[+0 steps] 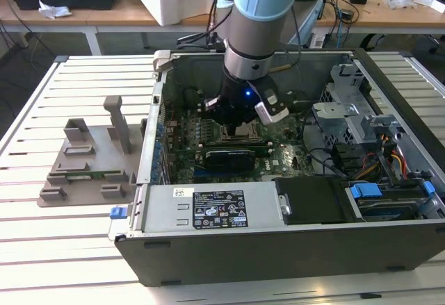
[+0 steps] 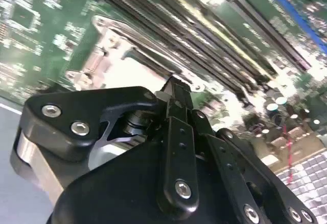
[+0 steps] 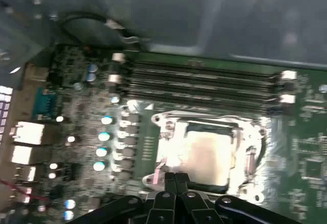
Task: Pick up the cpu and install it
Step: 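Install the second cpu locking lever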
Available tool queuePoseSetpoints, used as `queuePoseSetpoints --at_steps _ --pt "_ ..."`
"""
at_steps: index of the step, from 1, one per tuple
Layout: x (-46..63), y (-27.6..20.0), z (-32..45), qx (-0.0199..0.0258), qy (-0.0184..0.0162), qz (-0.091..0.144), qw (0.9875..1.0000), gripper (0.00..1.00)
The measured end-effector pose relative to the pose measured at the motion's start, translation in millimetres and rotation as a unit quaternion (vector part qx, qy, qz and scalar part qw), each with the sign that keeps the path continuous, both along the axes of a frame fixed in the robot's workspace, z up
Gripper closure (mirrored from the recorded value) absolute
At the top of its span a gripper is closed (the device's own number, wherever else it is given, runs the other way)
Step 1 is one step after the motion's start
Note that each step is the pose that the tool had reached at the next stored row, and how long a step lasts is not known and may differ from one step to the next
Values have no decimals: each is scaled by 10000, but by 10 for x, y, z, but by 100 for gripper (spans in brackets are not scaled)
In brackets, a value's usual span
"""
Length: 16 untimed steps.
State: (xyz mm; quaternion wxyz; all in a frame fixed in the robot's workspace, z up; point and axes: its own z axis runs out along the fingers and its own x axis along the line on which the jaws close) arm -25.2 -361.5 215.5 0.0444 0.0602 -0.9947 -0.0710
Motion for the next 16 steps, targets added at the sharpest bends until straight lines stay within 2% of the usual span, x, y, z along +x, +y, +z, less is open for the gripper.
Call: queuePoseSetpoints --at_steps 3,5,6,8,11,12,16 --pt "119 54 -2 -23 34 0 10000 89" --pt "172 105 -3 -71 47 0 10000 89" --pt "183 135 -3 -126 47 0 9999 89" --pt "194 209 -4 -281 48 -1 9996 89" --pt "198 322 -5 -449 48 -2 9990 89" --pt "198 350 -4 -518 49 -2 9986 89" --pt "198 421 -4 -866 49 -4 9962 89"
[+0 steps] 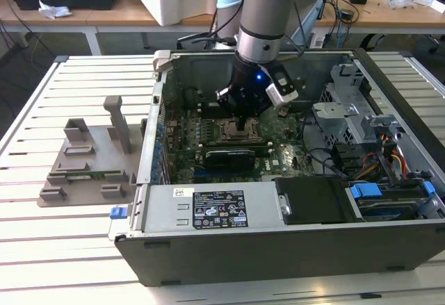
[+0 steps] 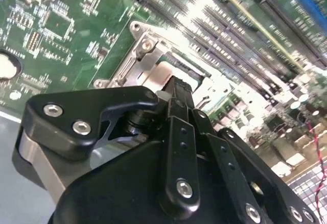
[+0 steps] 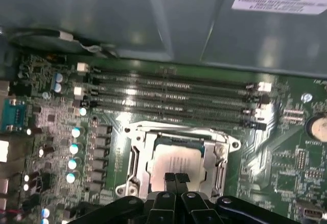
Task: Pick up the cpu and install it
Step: 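Install the second cpu locking lever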
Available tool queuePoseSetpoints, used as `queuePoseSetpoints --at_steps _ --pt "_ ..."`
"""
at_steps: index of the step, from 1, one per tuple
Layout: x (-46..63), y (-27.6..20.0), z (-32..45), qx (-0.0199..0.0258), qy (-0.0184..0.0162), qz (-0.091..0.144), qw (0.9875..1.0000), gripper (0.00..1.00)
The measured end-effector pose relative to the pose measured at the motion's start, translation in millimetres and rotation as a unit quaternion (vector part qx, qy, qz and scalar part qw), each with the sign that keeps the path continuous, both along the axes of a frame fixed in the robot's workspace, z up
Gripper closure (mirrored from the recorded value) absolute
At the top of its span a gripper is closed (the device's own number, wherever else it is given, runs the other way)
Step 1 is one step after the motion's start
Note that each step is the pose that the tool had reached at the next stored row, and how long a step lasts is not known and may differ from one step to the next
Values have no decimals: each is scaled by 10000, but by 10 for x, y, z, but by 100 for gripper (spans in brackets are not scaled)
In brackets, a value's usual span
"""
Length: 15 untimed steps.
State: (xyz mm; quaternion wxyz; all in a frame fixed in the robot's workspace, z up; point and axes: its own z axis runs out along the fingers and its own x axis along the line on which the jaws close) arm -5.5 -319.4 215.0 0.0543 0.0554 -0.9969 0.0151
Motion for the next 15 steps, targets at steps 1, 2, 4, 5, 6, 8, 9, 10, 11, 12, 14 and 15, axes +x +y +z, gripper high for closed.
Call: queuePoseSetpoints --at_steps 1,2,4,5,6,8,9,10,11,12,14,15 --pt "0 17 0 -43 0 0 10000 89" --pt "0 28 1 -61 0 0 10000 89" --pt "1 43 69 -72 0 1 10000 89" --pt "1 46 154 -72 0 1 10000 89" --pt "0 47 231 -72 0 0 10000 89" --pt "0 50 355 -72 0 0 10000 89" --pt "0 51 403 -72 0 1 10000 89" --pt "0 54 483 -72 0 0 10000 89" --pt "0 55 539 -72 0 0 10000 89" --pt "0 56 564 -72 0 0 10000 89" --pt "0 56 583 -67 -1 0 10000 89" --pt "0 56 584 -68 0 0 10000 89"
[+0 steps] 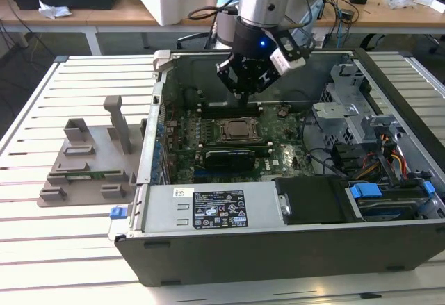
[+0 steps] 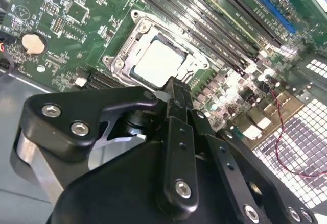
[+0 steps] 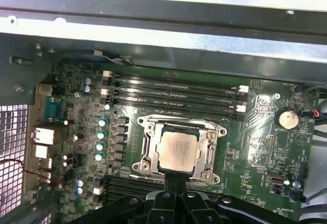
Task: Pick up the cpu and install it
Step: 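Install the second cpu locking lever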
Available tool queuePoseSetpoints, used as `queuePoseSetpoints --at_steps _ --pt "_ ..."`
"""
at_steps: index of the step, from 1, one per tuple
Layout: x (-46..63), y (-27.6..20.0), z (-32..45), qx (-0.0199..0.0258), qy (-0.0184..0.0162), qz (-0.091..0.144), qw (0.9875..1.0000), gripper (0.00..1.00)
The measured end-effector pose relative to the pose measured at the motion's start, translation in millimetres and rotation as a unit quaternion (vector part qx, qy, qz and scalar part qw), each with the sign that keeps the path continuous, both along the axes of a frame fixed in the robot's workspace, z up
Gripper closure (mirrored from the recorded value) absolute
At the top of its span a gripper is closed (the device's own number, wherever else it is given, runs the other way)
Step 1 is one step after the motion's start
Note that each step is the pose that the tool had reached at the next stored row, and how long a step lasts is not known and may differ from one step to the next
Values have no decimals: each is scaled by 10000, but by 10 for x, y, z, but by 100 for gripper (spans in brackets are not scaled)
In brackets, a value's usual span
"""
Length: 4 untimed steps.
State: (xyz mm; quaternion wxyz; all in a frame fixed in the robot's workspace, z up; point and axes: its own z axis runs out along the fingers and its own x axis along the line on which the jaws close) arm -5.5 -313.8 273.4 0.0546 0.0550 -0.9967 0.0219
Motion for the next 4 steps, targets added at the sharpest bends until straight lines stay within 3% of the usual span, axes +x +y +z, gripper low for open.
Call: queuePoseSetpoints --at_steps 4 --pt "0 0 0 2 0 0 10000 89"
